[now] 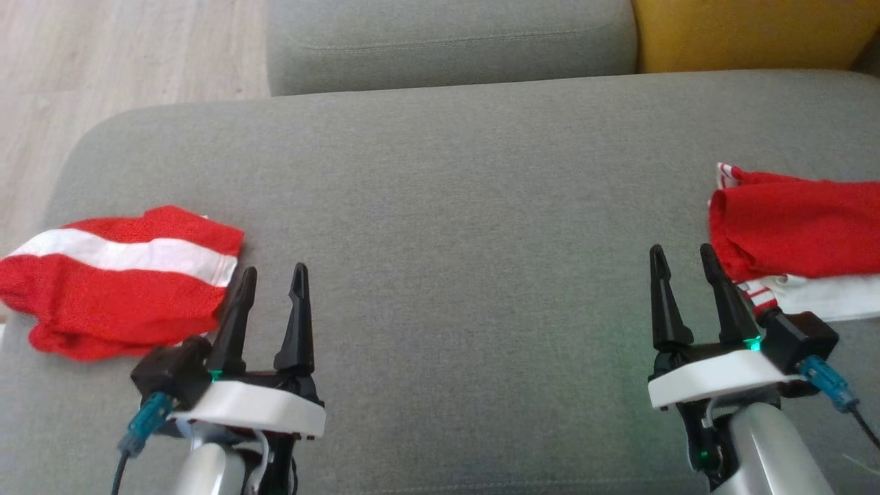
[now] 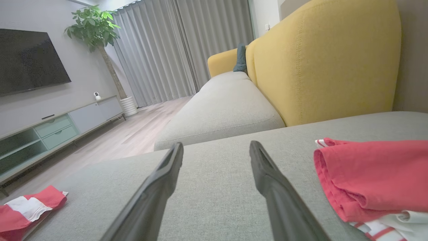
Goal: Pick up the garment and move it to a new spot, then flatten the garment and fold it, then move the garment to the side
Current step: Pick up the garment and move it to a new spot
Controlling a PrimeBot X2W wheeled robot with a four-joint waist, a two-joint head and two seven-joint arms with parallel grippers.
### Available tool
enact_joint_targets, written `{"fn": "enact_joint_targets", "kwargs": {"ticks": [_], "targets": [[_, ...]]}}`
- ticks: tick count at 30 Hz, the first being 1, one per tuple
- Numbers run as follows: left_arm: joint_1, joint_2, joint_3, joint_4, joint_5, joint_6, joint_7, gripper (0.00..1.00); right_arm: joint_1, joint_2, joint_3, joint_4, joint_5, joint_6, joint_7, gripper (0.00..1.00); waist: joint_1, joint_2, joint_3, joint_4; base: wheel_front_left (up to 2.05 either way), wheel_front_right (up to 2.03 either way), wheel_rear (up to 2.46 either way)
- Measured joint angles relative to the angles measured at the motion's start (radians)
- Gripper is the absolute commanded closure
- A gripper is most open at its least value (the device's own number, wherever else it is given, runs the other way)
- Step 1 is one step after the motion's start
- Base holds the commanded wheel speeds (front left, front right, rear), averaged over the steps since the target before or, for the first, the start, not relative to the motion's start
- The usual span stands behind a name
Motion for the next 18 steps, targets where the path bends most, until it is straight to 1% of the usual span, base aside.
{"fn": "enact_joint_targets", "kwargs": {"ticks": [5,9,14,15,18], "targets": [[-0.001,0.000,0.002,0.001,0.000,0.001,0.000,0.00,0.000,0.000,0.007,0.000,0.001,0.000,-0.003,0.00,0.0000,0.0000,-0.005,0.037,0.00,0.00,0.00],[-0.001,0.000,0.007,0.001,0.000,0.001,0.000,0.00,0.001,0.000,0.013,0.000,0.010,0.000,-0.003,0.00,0.0000,0.0000,-0.010,0.084,0.00,0.00,0.00],[-0.001,0.000,0.031,0.000,0.000,0.006,0.000,0.00,0.019,0.000,0.030,0.000,0.013,0.000,-0.003,0.00,0.0000,0.0000,-0.017,0.162,0.00,0.00,0.00],[0.000,0.000,0.035,0.000,0.000,0.009,0.000,0.00,0.027,0.001,0.033,0.002,0.019,0.000,-0.003,0.00,0.0000,0.0000,-0.020,0.196,0.00,0.00,0.00],[0.001,0.000,0.043,0.000,0.003,0.009,0.000,0.00,0.033,0.001,0.037,0.003,0.022,0.000,-0.003,0.00,0.0000,0.0000,-0.027,0.249,0.00,0.00,0.00]]}}
